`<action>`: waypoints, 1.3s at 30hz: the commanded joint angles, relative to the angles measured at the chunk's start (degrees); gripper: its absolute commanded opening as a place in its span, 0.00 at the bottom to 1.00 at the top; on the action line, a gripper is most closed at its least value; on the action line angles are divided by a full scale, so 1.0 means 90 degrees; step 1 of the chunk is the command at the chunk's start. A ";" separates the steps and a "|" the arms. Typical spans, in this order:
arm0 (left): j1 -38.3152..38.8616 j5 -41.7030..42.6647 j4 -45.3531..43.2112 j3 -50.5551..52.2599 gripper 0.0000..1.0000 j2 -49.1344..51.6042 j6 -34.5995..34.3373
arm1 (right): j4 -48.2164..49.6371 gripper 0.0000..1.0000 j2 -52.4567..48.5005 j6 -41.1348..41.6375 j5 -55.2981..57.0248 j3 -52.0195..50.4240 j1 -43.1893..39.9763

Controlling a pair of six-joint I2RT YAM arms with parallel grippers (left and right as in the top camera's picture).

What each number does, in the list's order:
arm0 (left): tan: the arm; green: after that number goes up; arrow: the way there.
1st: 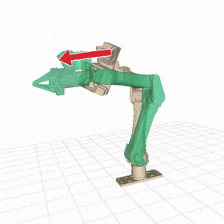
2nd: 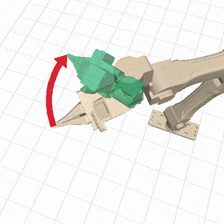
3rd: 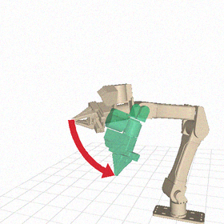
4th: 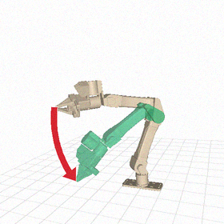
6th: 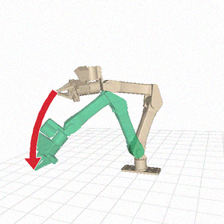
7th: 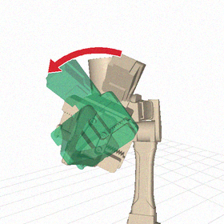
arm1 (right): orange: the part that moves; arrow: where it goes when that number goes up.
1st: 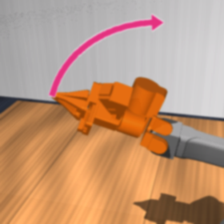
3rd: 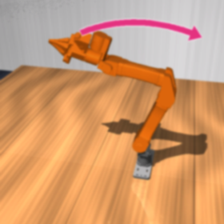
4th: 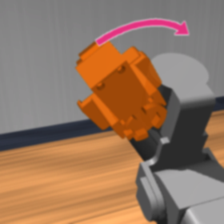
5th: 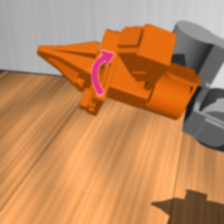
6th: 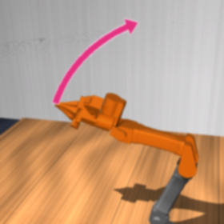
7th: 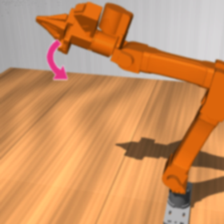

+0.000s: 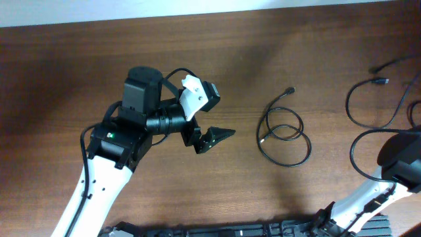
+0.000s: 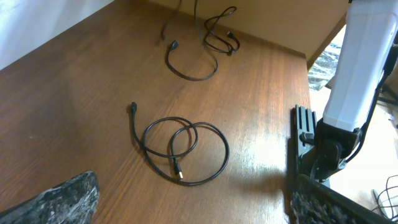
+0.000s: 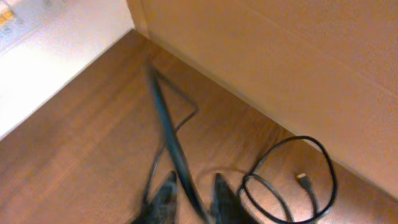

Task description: Untangle cables

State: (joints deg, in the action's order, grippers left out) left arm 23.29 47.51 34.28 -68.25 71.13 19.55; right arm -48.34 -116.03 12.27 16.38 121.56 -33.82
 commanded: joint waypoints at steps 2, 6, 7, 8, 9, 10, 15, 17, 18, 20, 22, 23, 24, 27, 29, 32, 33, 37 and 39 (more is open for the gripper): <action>-0.0015 0.0000 -0.0007 -0.0017 0.99 -0.0056 0.0029 | 0.0002 0.99 0.0039 0.0078 -0.0384 -0.0155 -0.0078; -0.0015 0.0000 -0.0007 -0.0017 0.99 -0.0056 0.0029 | -0.0141 0.99 0.0039 0.0075 -0.2108 -0.0155 -0.0070; -0.0015 0.0000 -0.0007 -0.0017 0.99 -0.0056 0.0029 | -0.0284 0.99 0.0039 0.0075 -0.2718 -0.0155 -0.0073; -0.0015 0.0000 -0.0007 -0.0017 0.99 -0.0056 0.0029 | -0.0398 0.99 0.0039 0.0075 -0.2999 -0.0155 -0.0070; -0.0015 0.0000 -0.0007 -0.0017 0.99 -0.0056 0.0029 | -0.0573 0.99 0.0039 0.0073 -0.3259 -0.0155 -0.0066; -0.0015 0.0000 -0.0007 -0.0017 0.99 -0.0056 0.0029 | -0.0799 0.99 0.0039 0.0075 -0.3376 -0.0155 -0.0034; -0.0015 0.0000 -0.0007 -0.0017 0.99 -0.0056 0.0029 | -0.2108 0.99 0.0032 -0.0063 -0.3492 -0.0384 0.0413; -0.0015 0.0000 -0.0007 -0.0017 0.99 -0.0056 0.0029 | -0.2295 0.95 0.0032 -0.0865 -0.3524 -0.0777 0.0821; -0.0015 0.0000 -0.0007 -0.0017 0.99 -0.0056 0.0029 | -0.2351 0.92 0.0032 -0.1185 -0.3638 -0.0916 0.0984; -0.0015 0.0000 -0.0007 -0.0017 0.99 -0.0056 0.0029 | -0.2608 0.90 0.0032 -0.1858 -0.3854 -0.1105 0.1372; -0.0015 0.0000 -0.0007 -0.0017 0.99 -0.0056 0.0029 | -0.3031 0.90 0.0032 -0.2370 -0.3922 -0.1127 0.1661; -0.0015 0.0000 -0.0007 -0.0017 0.99 -0.0056 0.0029 | -0.3247 0.90 0.0032 -0.2550 -0.3927 -0.1127 0.1802; -0.0015 0.0000 -0.0007 -0.0017 0.99 -0.0056 0.0029 | -0.3415 0.91 0.0032 -0.2739 -0.3925 -0.1129 0.1933; -0.0015 0.0000 -0.0007 -0.0017 0.99 -0.0056 0.0029 | -0.3475 0.91 0.0032 -0.2844 -0.3927 -0.1333 0.2365; -0.0015 0.0000 -0.0007 -0.0017 0.99 -0.0056 0.0029 | -0.3480 0.91 0.0032 -0.2844 -0.3942 -0.1576 0.2676; -0.0015 0.0000 -0.0007 -0.0017 0.99 -0.0056 0.0029 | -0.3470 0.89 0.0032 -0.2839 -0.3939 -0.2089 0.3189; -0.0015 0.0000 -0.0007 -0.0017 0.99 -0.0056 0.0029 | -0.3475 0.88 0.0032 -0.2807 -0.3942 -0.2290 0.3376; -0.0015 0.0000 -0.0007 -0.0017 0.99 -0.0056 0.0029 | -0.3463 0.88 0.0032 -0.2176 -0.3944 -0.2956 0.3959; -0.0015 0.0000 -0.0007 -0.0017 0.99 -0.0056 0.0029 | -0.3463 0.88 0.0032 -0.1632 -0.3927 -0.3322 0.4437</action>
State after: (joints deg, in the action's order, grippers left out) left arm 23.29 47.51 34.30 -68.25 71.13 19.55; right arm -79.53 -116.01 -8.10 -18.37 94.08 2.70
